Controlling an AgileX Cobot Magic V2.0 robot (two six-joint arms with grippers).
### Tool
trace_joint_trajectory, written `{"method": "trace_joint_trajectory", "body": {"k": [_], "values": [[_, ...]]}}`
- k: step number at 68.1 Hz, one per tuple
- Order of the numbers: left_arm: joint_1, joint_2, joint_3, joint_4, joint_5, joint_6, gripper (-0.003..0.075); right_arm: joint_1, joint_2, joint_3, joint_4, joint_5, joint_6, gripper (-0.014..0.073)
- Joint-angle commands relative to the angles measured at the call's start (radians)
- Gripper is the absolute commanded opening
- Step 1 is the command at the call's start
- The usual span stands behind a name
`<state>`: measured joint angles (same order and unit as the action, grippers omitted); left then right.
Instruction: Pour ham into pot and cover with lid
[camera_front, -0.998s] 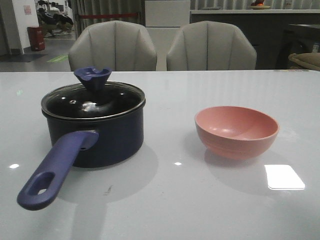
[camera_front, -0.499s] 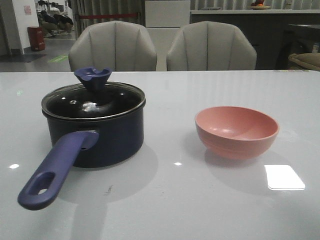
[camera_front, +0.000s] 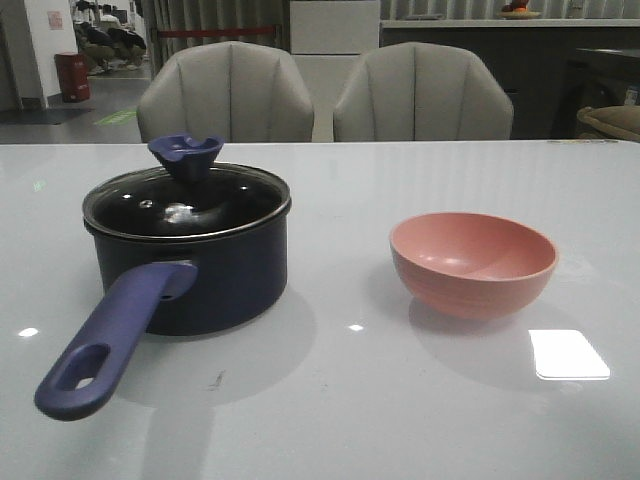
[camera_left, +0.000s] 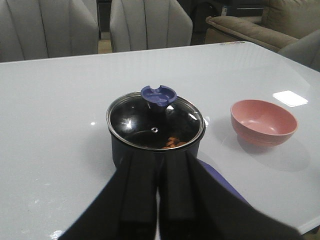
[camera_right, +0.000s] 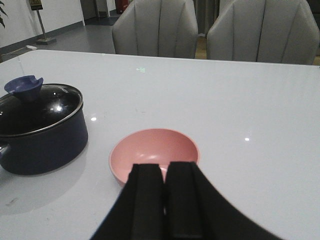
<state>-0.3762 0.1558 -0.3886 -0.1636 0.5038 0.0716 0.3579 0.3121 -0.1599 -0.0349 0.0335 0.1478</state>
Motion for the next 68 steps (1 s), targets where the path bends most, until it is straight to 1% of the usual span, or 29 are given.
{"method": "trace_joint_trajectory", "body": {"k": [1, 22, 25, 28, 38, 39, 49, 57, 68], "values": [[-0.007, 0.013, -0.025, -0.017, -0.078, -0.007, 0.0132, -0.001, 0.003, -0.026, -0.014, -0.082, -0.004, 0.0137], [-0.007, 0.013, -0.009, -0.017, -0.089, -0.007, 0.0132, -0.001, 0.003, -0.026, -0.014, -0.082, -0.004, 0.0137], [0.003, 0.013, 0.004, 0.033, -0.096, -0.007, 0.0132, -0.001, 0.003, -0.026, -0.014, -0.082, -0.004, 0.0137], [0.021, 0.011, 0.017, 0.048, -0.107, -0.007, 0.0132, -0.001, 0.003, -0.026, -0.014, -0.082, -0.004, 0.0137], [0.17, -0.039, 0.117, 0.063, -0.225, -0.007, 0.0132, -0.001, 0.003, -0.026, -0.014, -0.082, -0.004, 0.0137], [0.2, -0.054, 0.141, 0.063, -0.241, -0.007, 0.0132, -0.001, 0.003, -0.026, -0.014, -0.082, -0.004, 0.0137], [0.296, -0.132, 0.266, 0.07, -0.351, -0.007, 0.0132, -0.001, 0.003, -0.026, -0.014, -0.082, -0.004, 0.0137], [0.301, -0.181, 0.348, 0.08, -0.438, -0.007, 0.0132, -0.001, 0.003, -0.026, -0.014, -0.082, -0.004, 0.0137], [0.287, -0.179, 0.411, 0.09, -0.532, -0.024, 0.0132, -0.001, 0.003, -0.026, -0.014, -0.082, -0.004, 0.0137]]}}
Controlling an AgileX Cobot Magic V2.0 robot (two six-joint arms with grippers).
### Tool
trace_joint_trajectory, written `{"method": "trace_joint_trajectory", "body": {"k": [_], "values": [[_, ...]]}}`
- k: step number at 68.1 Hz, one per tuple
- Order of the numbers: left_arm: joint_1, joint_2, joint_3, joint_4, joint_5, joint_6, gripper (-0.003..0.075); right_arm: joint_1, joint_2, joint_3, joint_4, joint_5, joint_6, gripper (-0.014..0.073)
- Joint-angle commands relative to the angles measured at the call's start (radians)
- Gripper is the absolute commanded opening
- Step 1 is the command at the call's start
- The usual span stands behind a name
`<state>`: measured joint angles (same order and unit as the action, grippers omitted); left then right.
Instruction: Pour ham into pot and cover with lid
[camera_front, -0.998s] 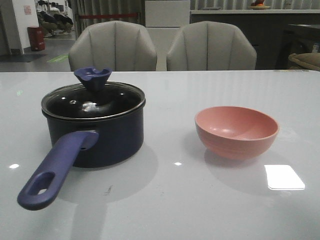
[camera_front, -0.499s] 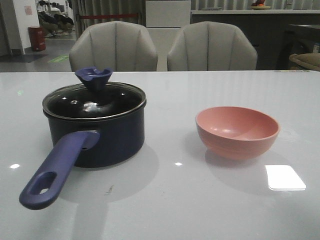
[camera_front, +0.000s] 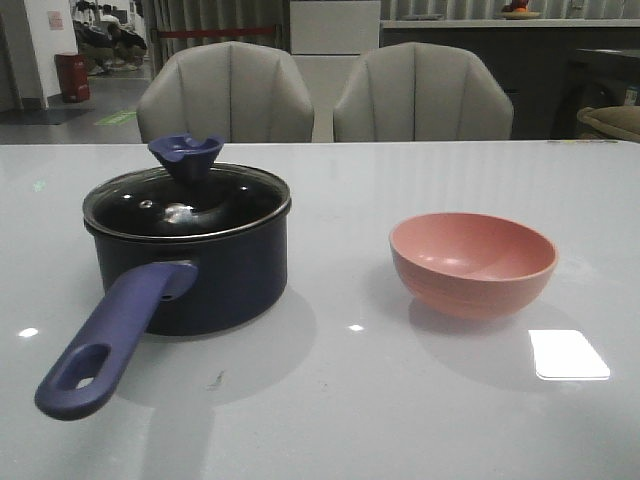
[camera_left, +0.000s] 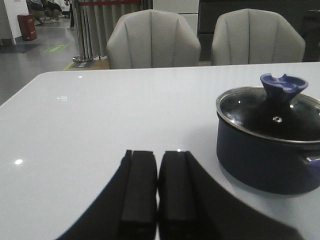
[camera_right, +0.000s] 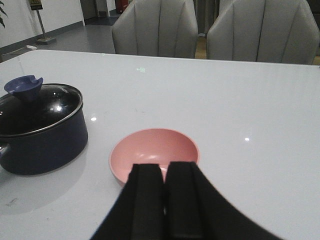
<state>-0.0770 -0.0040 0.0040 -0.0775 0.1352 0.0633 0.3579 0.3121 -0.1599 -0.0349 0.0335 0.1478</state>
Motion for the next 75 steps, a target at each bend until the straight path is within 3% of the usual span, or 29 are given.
{"method": "trace_joint_trajectory", "body": {"k": [1, 75], "values": [[-0.014, -0.02, 0.024, 0.004, -0.176, -0.016, 0.0132, -0.001, 0.003, -0.026, -0.014, -0.082, -0.004, 0.0137], [-0.016, -0.02, 0.022, 0.004, -0.175, -0.018, 0.0132, -0.013, -0.012, -0.017, -0.043, -0.082, -0.014, 0.0137]]}}
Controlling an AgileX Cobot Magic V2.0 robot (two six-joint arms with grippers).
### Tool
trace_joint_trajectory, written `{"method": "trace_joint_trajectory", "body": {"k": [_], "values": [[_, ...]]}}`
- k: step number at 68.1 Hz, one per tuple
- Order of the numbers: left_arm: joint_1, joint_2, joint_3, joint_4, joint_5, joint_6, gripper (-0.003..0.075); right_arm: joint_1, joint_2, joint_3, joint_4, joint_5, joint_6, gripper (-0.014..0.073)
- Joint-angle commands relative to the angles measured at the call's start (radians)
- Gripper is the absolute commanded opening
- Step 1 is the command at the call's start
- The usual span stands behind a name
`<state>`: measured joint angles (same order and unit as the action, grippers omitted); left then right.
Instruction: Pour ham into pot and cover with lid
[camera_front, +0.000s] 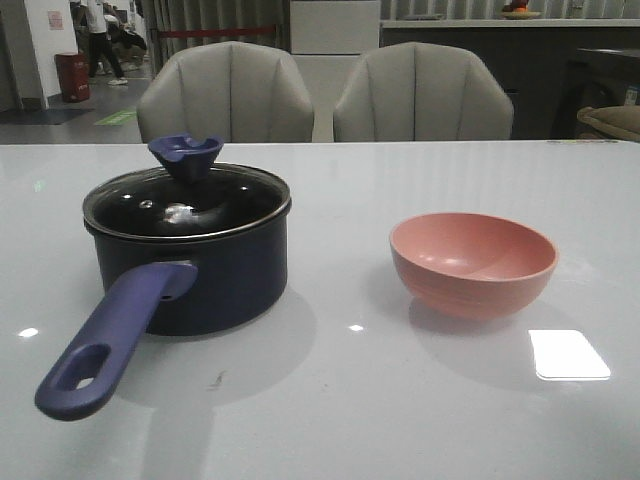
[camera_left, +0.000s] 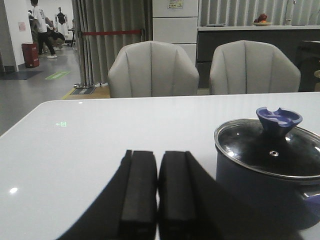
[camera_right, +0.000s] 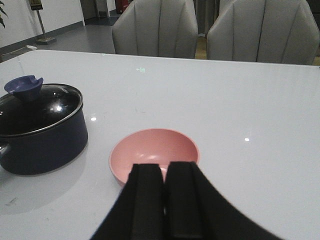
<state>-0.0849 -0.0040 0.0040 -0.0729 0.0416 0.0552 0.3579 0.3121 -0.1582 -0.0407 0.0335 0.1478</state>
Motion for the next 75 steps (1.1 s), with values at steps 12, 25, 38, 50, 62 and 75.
{"method": "trace_joint_trajectory", "body": {"k": [12, 25, 38, 50, 62, 75], "values": [[-0.008, -0.02, 0.022, 0.0, -0.082, -0.01, 0.0132, -0.109, -0.135, 0.023, -0.069, -0.027, -0.022, 0.0137], [-0.008, -0.02, 0.022, 0.0, -0.082, -0.01, 0.0132, -0.191, -0.29, 0.084, -0.024, -0.027, -0.022, 0.0137], [-0.008, -0.02, 0.022, 0.0, -0.082, -0.01, 0.0132, -0.191, -0.341, 0.153, 0.033, -0.083, -0.023, 0.0137], [-0.008, -0.02, 0.022, 0.0, -0.082, -0.01, 0.0132, -0.191, -0.341, 0.18, 0.033, -0.131, -0.022, 0.0137], [-0.008, -0.02, 0.022, 0.0, -0.082, -0.01, 0.0132, -0.191, -0.341, 0.18, 0.033, -0.141, -0.022, 0.0137], [-0.008, -0.02, 0.022, 0.0, -0.082, -0.01, 0.0132, -0.191, -0.342, 0.18, 0.033, -0.141, -0.022, 0.0137]]}}
